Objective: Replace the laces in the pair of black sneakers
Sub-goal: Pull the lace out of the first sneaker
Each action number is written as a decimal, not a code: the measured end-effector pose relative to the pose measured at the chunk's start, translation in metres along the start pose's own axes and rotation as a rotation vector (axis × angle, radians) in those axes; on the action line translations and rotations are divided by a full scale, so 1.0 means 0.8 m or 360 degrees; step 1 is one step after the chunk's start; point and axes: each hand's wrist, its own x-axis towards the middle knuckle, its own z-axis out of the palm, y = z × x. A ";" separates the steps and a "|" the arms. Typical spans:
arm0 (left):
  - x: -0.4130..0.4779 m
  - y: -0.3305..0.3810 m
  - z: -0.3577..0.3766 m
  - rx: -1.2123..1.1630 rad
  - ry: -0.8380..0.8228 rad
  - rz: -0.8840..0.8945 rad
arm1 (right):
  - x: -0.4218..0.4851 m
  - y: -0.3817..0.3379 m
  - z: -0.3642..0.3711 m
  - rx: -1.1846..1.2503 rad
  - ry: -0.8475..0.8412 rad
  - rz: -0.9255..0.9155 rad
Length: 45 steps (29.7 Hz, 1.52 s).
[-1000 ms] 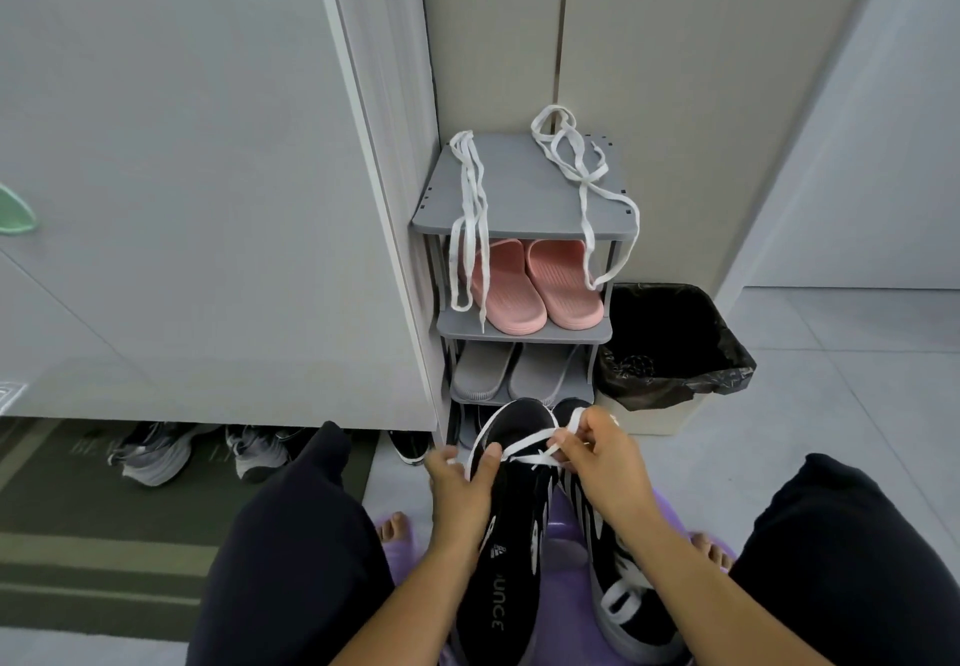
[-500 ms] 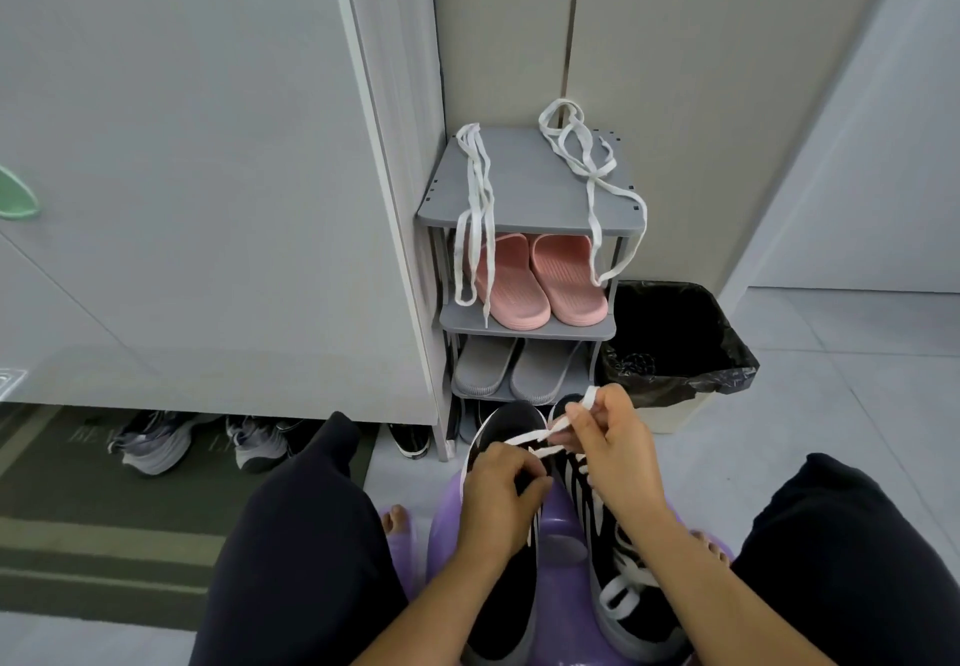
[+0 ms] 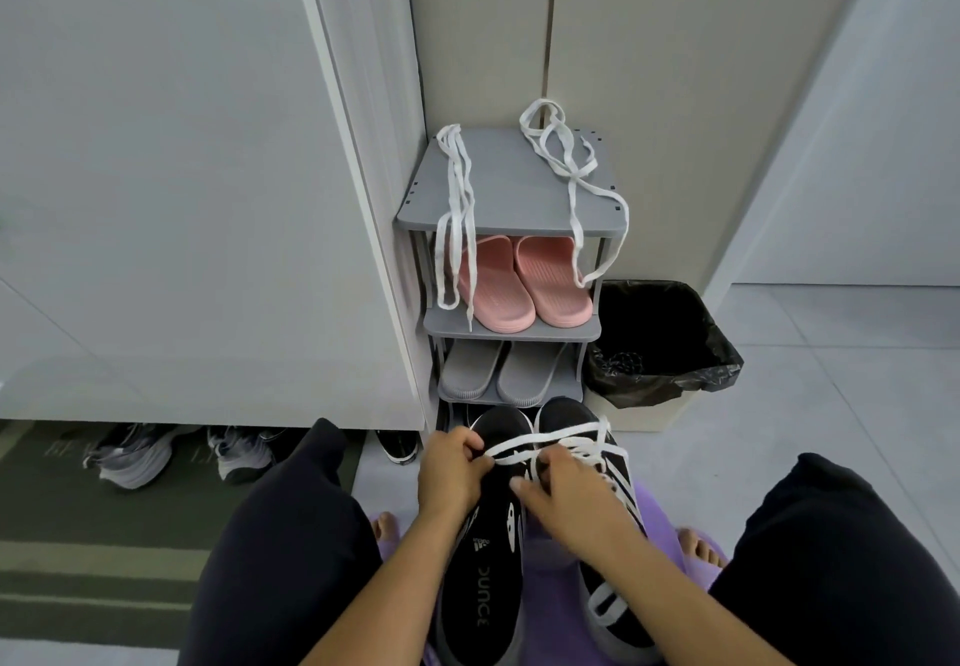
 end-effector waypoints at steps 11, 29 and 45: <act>-0.013 0.036 -0.036 -0.1163 0.0205 -0.0201 | -0.006 -0.006 0.029 0.0384 -0.0067 0.0086; -0.014 0.007 -0.006 -0.0075 0.0108 0.0078 | -0.011 0.016 0.059 0.1156 -0.0092 0.0349; -0.044 0.066 -0.054 -0.2171 -0.0407 -0.0106 | -0.010 0.013 0.060 0.1889 -0.0334 0.0320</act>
